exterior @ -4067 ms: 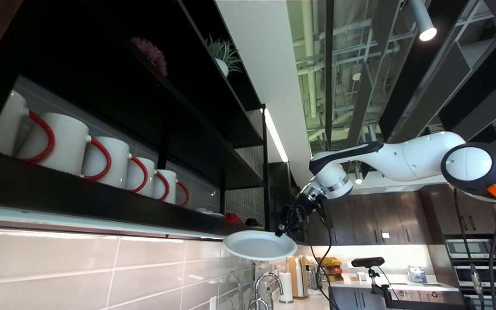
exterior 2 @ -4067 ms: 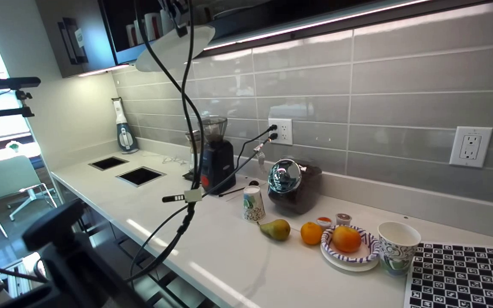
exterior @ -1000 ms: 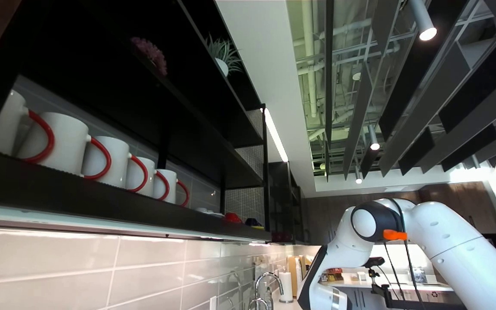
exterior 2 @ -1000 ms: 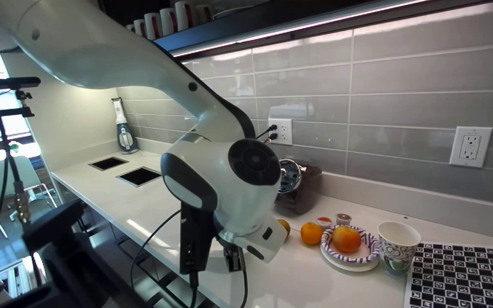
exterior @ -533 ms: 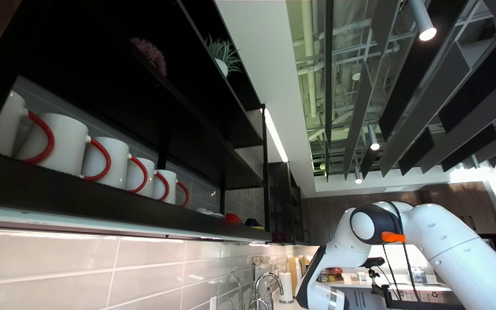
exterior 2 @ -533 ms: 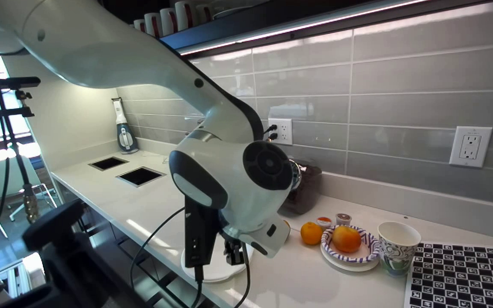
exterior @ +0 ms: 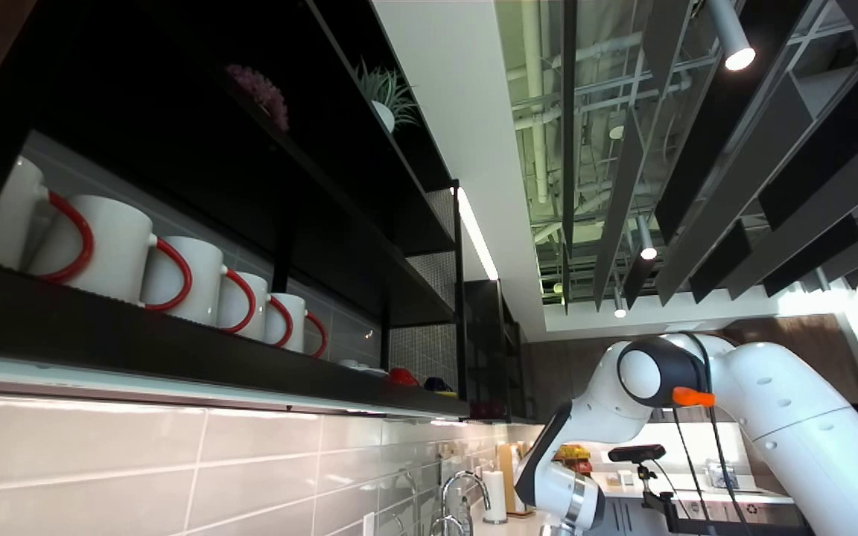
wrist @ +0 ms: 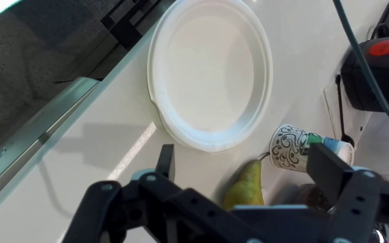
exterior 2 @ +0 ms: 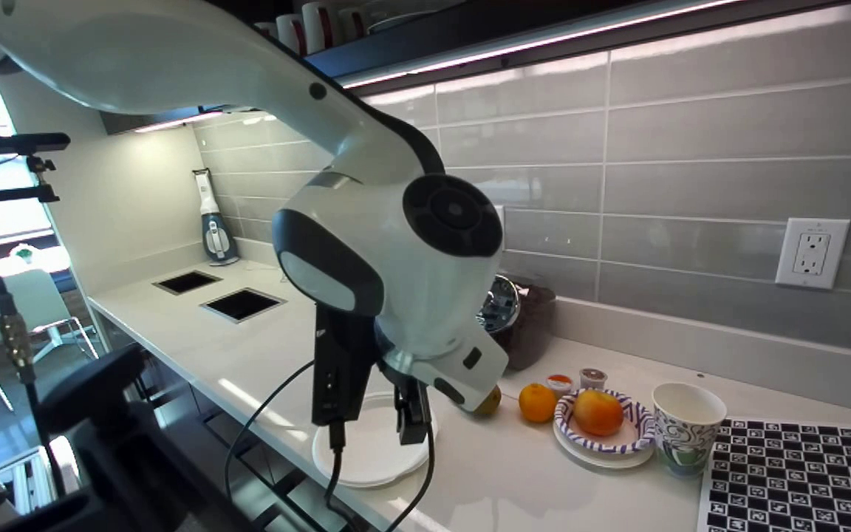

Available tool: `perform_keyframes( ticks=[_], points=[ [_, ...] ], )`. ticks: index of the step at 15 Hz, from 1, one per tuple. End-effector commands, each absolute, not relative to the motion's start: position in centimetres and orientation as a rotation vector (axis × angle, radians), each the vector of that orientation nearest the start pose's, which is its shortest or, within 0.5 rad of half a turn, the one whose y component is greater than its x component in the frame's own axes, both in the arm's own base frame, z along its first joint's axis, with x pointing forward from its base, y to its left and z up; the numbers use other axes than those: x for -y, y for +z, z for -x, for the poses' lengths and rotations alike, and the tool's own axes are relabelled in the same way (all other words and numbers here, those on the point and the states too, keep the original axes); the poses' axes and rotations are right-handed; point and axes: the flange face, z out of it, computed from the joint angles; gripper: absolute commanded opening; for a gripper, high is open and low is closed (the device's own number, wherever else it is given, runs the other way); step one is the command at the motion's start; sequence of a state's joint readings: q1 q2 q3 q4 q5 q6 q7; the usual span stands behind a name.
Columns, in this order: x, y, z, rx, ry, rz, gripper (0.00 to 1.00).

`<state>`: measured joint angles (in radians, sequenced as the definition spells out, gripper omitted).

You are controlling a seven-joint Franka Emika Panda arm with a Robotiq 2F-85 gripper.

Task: Remove one white plate from the shelf

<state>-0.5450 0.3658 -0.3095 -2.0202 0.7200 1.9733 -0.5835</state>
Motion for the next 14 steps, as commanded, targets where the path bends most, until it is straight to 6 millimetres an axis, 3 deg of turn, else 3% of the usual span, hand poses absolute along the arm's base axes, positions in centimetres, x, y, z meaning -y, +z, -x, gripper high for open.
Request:
perform_keyframes(
  ticks=[1, 9, 14],
  points=[
    [37.7, 28.1, -40.3, -0.818, -0.07, 2.495, 1.0],
    [30.2, 33.1, -40.5, -0.64, -0.019, 2.859, 1.0],
    [25.4, 35.8, -39.5, -0.522, -0.116, 3.054, 1.0]
  ],
)
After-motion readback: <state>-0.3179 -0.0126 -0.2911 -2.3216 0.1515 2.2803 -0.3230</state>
